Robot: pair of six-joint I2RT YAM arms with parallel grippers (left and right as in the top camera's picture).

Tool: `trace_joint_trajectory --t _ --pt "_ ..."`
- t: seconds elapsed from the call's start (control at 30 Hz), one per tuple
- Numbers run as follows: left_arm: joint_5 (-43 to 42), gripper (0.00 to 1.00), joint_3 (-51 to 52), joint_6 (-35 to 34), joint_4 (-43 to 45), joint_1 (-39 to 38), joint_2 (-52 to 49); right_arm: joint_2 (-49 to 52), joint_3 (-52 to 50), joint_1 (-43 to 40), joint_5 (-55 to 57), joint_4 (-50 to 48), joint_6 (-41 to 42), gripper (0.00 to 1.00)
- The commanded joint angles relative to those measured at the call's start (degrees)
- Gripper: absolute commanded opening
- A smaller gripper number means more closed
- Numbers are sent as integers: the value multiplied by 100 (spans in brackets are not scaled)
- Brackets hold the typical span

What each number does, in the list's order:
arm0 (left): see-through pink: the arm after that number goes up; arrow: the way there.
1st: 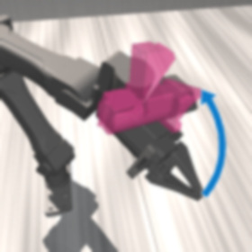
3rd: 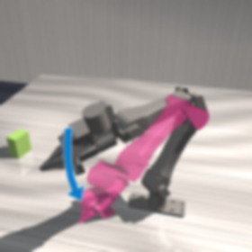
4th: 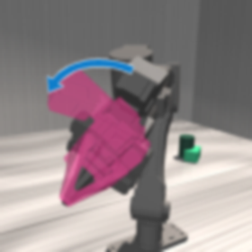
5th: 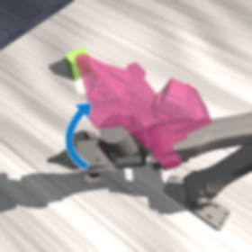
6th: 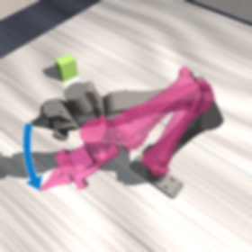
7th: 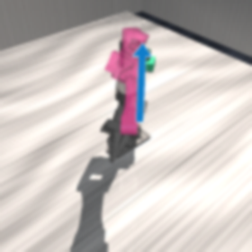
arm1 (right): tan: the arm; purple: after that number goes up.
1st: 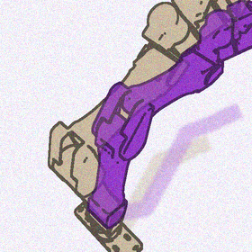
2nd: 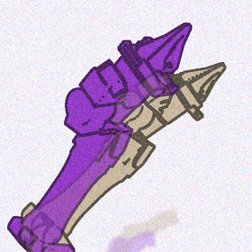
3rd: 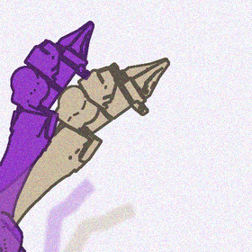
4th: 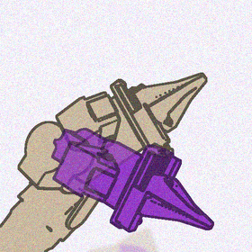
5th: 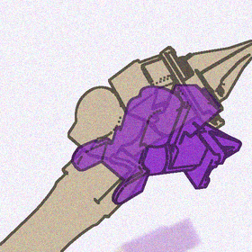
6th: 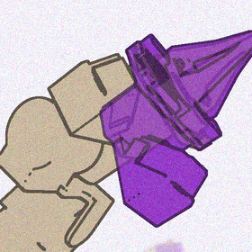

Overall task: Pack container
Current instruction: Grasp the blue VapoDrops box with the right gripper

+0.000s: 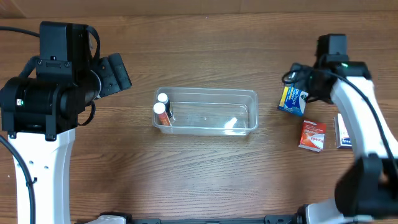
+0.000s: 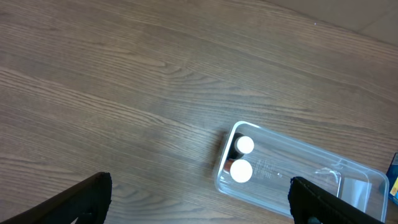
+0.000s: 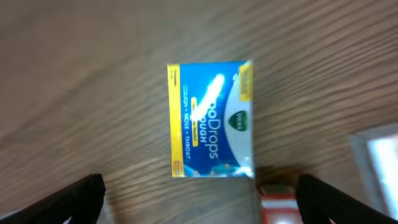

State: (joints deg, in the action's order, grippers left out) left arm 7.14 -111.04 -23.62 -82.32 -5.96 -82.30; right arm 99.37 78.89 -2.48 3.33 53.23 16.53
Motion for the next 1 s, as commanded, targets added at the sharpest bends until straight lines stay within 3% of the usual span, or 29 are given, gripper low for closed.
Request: trace_joint_trajectory --t 0.0,0.17,0.83,0.97 --pt "55 92 -44 90 7 33 -4 645 107 -2 -83 -177 -22 100" --pt "55 92 -37 90 7 33 -20 1156 107 -24 369 -286 -7 100" --pt "33 92 -33 90 4 33 -20 1799 101 -22 304 -472 -31 100" --pt "33 93 -33 90 4 33 -20 1797 101 -22 304 -455 -28 85"
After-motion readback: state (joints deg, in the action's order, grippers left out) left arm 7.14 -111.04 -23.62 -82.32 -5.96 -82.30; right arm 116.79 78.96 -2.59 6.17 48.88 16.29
